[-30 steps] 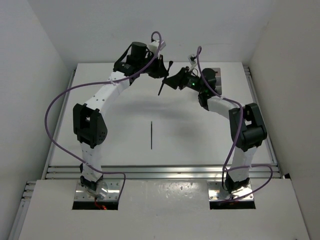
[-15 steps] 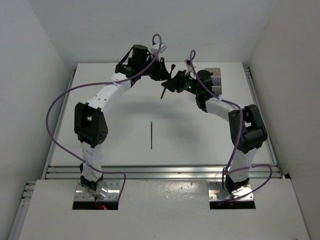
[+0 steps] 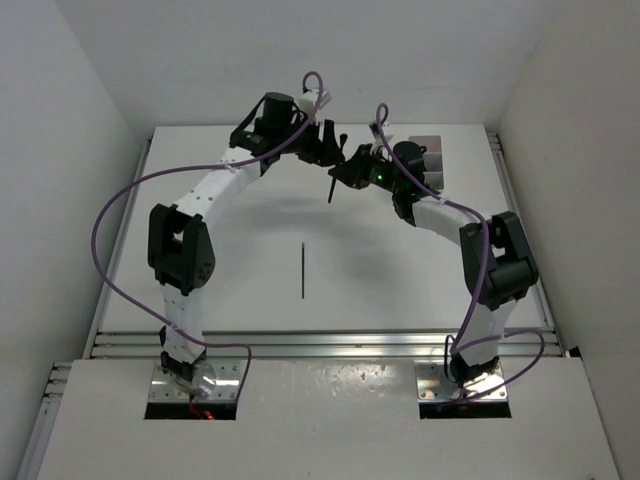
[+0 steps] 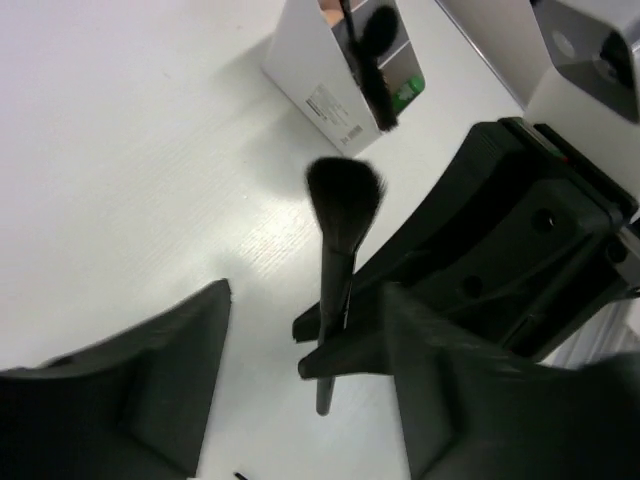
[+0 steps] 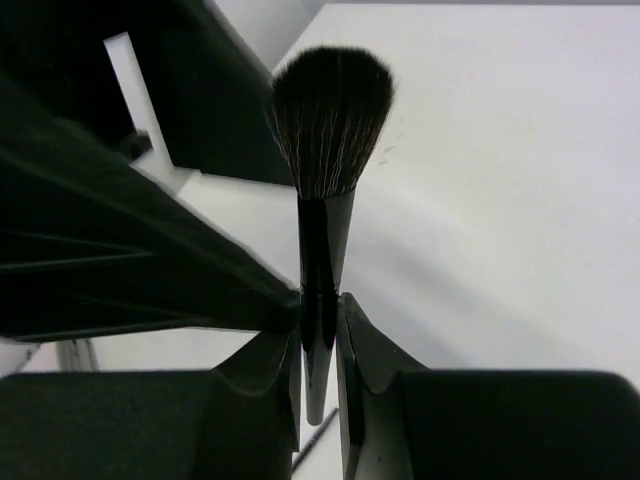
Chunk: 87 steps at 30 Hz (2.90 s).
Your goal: Organize the makeup
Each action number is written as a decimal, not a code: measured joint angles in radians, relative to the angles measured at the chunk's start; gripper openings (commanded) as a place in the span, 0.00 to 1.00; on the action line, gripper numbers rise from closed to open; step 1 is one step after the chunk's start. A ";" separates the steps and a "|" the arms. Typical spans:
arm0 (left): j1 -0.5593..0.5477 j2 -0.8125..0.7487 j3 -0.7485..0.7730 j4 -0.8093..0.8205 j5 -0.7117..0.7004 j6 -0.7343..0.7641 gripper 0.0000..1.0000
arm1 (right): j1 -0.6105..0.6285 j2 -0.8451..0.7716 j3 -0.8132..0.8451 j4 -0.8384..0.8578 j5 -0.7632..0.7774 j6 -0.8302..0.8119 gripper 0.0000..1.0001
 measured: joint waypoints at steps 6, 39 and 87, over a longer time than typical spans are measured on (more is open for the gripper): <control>0.012 -0.002 0.000 -0.055 -0.018 0.047 0.92 | -0.057 -0.018 -0.008 -0.048 0.010 -0.115 0.00; 0.117 -0.130 -0.175 -0.243 -0.220 0.222 0.92 | -0.449 0.228 0.013 0.322 0.041 -0.557 0.00; -0.136 -0.060 -0.465 -0.351 -0.523 0.034 0.89 | -0.076 -0.616 -0.244 -0.749 0.709 -0.605 0.71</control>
